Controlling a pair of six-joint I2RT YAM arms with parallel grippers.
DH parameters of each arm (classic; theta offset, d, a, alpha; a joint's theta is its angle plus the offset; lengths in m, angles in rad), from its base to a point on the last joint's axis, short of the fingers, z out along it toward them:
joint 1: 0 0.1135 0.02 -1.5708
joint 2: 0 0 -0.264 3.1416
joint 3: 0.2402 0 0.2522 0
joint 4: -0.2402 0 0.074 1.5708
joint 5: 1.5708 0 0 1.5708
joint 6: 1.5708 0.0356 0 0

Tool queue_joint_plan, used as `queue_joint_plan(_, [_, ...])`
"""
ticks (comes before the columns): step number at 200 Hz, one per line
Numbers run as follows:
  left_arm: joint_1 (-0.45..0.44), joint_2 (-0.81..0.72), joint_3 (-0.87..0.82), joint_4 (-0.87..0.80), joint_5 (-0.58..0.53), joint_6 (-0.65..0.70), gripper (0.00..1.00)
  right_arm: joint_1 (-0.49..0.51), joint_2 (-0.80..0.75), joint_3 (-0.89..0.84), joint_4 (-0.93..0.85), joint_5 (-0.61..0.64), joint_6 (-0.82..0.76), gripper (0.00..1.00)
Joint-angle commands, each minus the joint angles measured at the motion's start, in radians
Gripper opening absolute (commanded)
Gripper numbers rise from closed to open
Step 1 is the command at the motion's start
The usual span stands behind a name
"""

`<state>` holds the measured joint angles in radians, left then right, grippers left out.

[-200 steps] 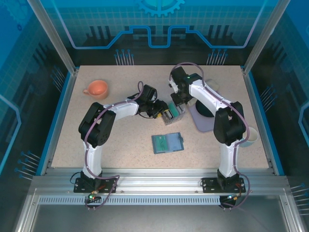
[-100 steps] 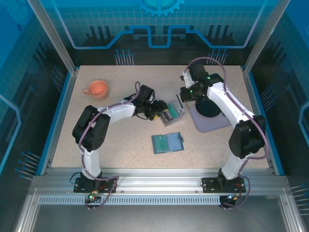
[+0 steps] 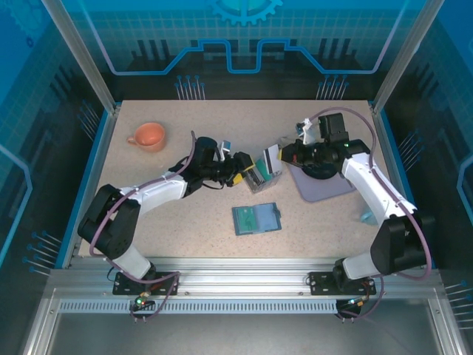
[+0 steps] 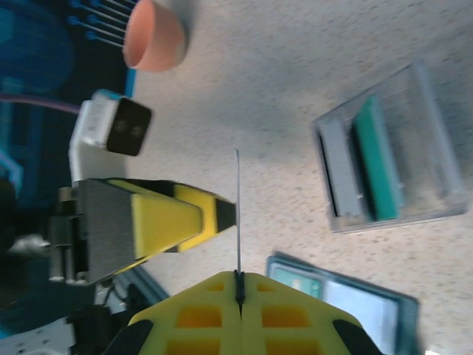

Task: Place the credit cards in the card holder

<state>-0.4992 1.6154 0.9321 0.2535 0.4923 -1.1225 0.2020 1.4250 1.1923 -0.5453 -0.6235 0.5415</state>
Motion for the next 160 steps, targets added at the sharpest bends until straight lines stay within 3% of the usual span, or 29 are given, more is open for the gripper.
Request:
queue_joint_plan(1, [0.003, -0.014, -0.034, 0.227, 0.115, -0.106, 0.67, -0.014, -0.045, -0.050, 0.121, -0.135, 0.112, 0.00])
queue_joint_plan(52, [-0.010, 0.037, -0.025, 0.399, 0.153, -0.182, 0.62, -0.014, -0.055, -0.105, 0.178, -0.176, 0.169, 0.00])
queue_joint_plan(84, [-0.018, 0.058, -0.001, 0.409, 0.166, -0.189, 0.46, -0.014, -0.055, -0.113, 0.189, -0.180, 0.181, 0.00])
queue_joint_plan(160, [-0.022, 0.048, -0.010, 0.452, 0.209, -0.181, 0.18, -0.013, -0.040, -0.156, 0.246, -0.173, 0.225, 0.00])
